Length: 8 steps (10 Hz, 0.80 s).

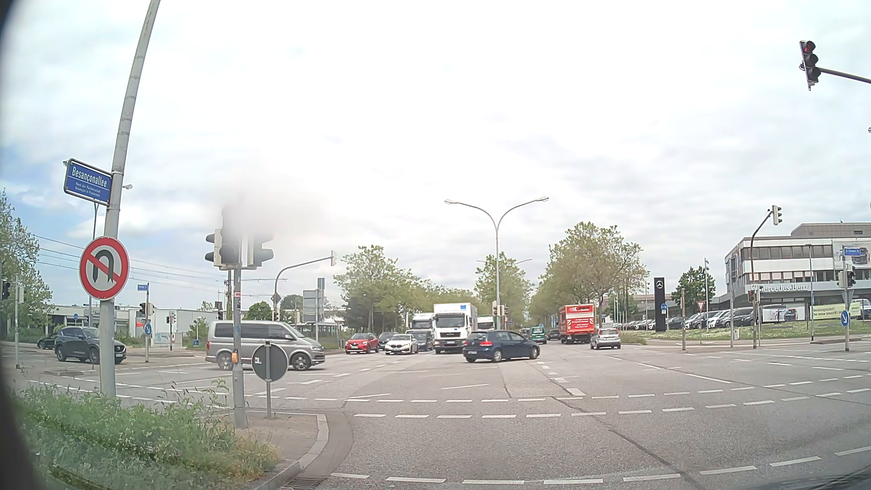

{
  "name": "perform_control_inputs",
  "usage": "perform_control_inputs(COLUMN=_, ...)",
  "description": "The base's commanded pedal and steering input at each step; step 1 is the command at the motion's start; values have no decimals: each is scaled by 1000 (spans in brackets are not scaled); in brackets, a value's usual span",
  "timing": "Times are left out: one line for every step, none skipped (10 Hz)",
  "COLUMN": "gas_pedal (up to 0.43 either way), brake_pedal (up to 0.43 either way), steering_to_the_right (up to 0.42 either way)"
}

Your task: Follow the waypoints while adhering to traffic rules and regulations

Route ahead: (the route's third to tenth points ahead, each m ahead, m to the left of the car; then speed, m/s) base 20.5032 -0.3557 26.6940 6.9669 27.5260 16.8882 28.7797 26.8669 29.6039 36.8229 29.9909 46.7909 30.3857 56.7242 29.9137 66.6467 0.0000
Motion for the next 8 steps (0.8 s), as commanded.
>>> perform_control_inputs(gas_pedal=0, brake_pedal=280, steering_to_the_right=-6)
perform_control_inputs(gas_pedal=0, brake_pedal=280, steering_to_the_right=-6)
perform_control_inputs(gas_pedal=0, brake_pedal=274, steering_to_the_right=-6)
perform_control_inputs(gas_pedal=0, brake_pedal=280, steering_to_the_right=-6)
perform_control_inputs(gas_pedal=0, brake_pedal=280, steering_to_the_right=-6)
perform_control_inputs(gas_pedal=0, brake_pedal=280, steering_to_the_right=-6)
perform_control_inputs(gas_pedal=0, brake_pedal=287, steering_to_the_right=-6)
perform_control_inputs(gas_pedal=0, brake_pedal=280, steering_to_the_right=-6)
